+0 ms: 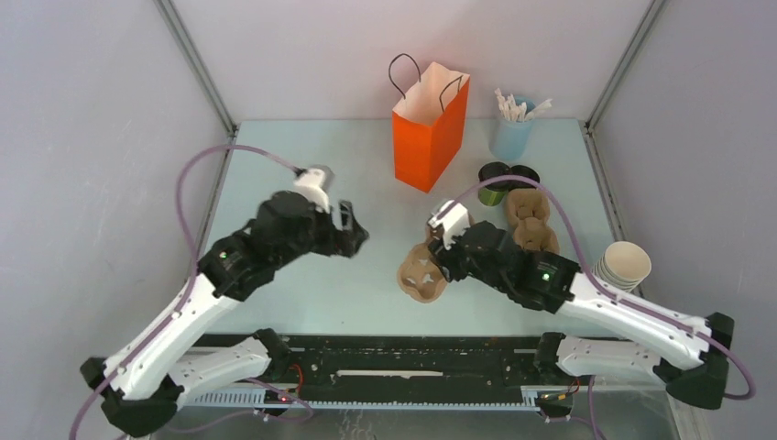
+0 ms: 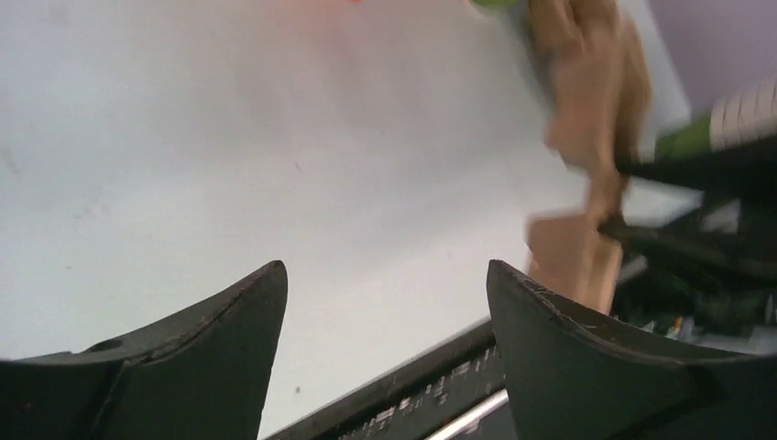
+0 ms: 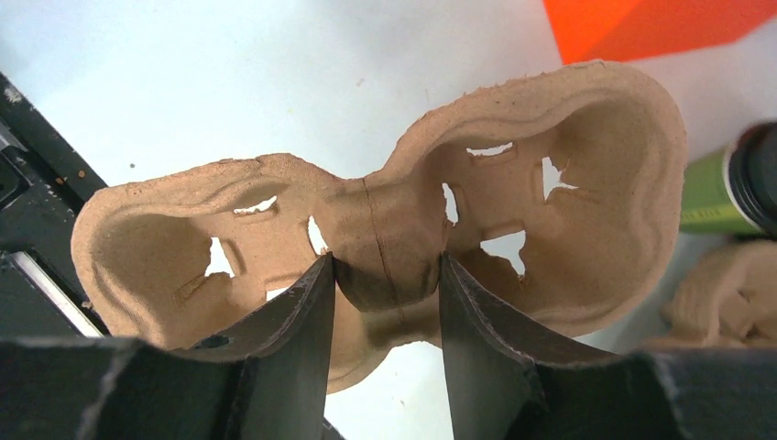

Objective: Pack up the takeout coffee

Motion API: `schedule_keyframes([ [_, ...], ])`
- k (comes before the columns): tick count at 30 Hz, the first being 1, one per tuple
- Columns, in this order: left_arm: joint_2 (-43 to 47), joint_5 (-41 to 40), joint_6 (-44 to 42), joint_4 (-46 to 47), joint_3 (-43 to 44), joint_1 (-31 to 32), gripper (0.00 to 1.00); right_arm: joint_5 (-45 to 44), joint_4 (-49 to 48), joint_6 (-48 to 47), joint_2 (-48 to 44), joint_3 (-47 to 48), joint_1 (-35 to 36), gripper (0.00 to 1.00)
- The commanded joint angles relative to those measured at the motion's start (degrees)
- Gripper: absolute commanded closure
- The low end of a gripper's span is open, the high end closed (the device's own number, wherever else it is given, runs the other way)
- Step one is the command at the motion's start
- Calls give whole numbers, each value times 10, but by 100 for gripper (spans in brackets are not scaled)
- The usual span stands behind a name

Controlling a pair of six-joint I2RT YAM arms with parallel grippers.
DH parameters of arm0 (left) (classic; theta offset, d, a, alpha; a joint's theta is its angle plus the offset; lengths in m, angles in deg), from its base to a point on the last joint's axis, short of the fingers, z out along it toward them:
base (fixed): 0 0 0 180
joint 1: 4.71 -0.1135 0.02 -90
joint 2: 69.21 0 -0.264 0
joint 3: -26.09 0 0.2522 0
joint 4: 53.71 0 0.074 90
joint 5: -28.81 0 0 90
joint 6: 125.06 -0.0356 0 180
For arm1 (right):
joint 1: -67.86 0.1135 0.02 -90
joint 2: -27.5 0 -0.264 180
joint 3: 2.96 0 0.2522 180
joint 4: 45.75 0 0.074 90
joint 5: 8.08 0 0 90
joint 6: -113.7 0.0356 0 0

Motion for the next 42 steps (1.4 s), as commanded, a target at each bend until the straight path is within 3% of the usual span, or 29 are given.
schedule_keyframes([
  [1, -25, 26, 54, 64, 78, -117, 14, -67, 39, 63, -86, -28, -11, 53],
  [8, -254, 12, -5, 229, 270, -169, 0, -75, 79, 86, -208, -67, -34, 54],
  [13, -480, -5, -58, 180, 544, -195, 0, -54, 84, 108, -250, -68, -36, 55],
  [17, -623, -3, -59, 181, 701, -221, 0, -45, 102, 121, -261, -68, -37, 55],
  [19, -667, -13, -54, 201, 743, -229, 0, -42, 105, 117, -268, -68, -36, 55],
  [24, -714, 29, -5, 326, 718, -250, 1, -36, 98, 109, -286, -68, -36, 56],
  [36, -826, 159, 116, 476, 771, -269, 46, -38, 92, 107, -282, -64, -36, 58],
  [39, -829, 159, 110, 462, 790, -271, 82, -42, 94, 102, -280, -60, -36, 58],
  [42, -792, 186, 106, 457, 766, -281, 99, -48, 106, 100, -275, -52, -36, 58],
])
